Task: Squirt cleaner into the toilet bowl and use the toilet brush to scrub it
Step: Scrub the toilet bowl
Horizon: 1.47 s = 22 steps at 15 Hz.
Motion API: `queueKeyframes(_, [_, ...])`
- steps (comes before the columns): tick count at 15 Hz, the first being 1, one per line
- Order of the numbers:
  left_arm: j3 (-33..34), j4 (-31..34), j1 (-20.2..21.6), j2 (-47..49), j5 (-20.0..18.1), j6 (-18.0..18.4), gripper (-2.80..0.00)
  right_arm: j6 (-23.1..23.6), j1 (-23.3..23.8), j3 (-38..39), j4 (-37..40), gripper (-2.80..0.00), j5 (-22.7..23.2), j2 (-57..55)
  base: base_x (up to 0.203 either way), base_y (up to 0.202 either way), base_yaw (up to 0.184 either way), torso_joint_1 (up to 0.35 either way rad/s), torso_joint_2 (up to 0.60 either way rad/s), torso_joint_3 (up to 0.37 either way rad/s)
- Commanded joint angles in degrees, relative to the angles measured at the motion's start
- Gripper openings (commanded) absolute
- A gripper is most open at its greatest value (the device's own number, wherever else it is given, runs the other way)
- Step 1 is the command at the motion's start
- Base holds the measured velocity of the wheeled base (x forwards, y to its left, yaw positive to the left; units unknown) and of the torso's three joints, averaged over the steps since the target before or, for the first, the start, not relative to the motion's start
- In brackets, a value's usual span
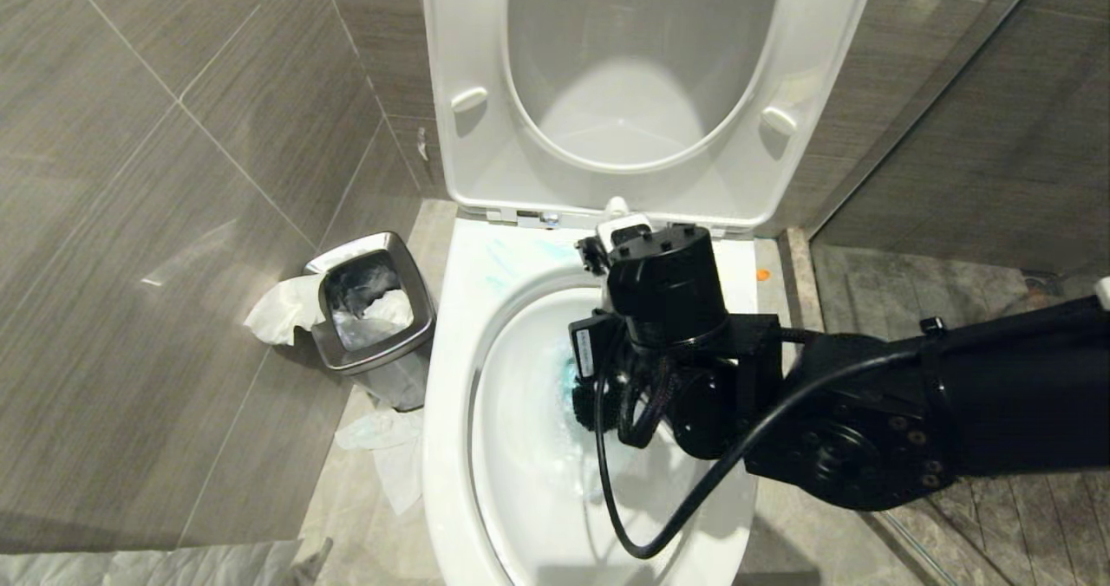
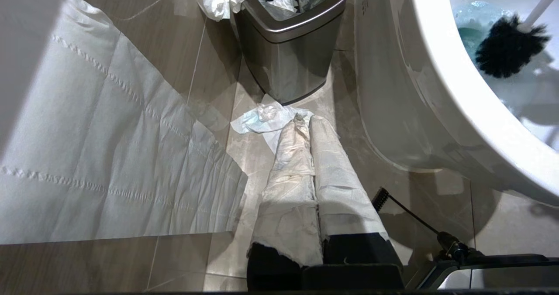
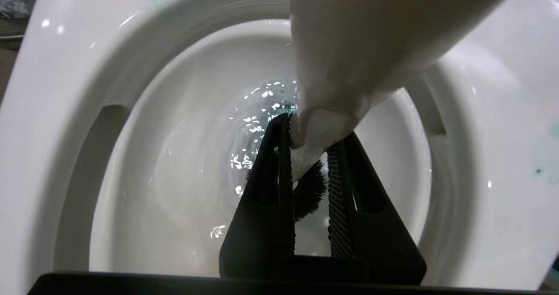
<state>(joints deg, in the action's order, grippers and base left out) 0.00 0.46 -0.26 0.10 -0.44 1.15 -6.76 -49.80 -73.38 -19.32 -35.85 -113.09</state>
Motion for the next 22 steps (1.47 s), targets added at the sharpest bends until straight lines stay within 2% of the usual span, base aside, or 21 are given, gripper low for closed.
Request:
queueKeyframes(1, [0.09, -0.02, 0.00, 0.08, 0.00, 0.00, -2.80, -0.46, -0.12, -0.21, -0.10, -2.80, -0.63, -2.42, 0.000, 0.000, 0.000, 0.000, 0.00, 0.000])
queueKeyframes(7, [0.09, -0.02, 0.00, 0.08, 0.00, 0.00, -2.80, -0.45, -1.38, -0.54, 1.99, -2.80, -2.24, 5.94, 0.000, 0.000, 0.000, 0.000, 0.00, 0.000])
queueKeyframes(11, [0.09, -0.02, 0.00, 0.08, 0.00, 0.00, -2.80, -0.45, -4.63, -0.97, 7.90, -2.80, -3.35, 13.41, 0.000, 0.000, 0.000, 0.000, 0.00, 0.000])
queueKeyframes(22, [0.09, 0.07, 0.00, 0.08, 0.00, -0.09, -2.80, 0.17, -5.31, -2.59, 13.35, -2.80, -5.46, 17.20, 0.000, 0.000, 0.000, 0.000, 0.00, 0.032])
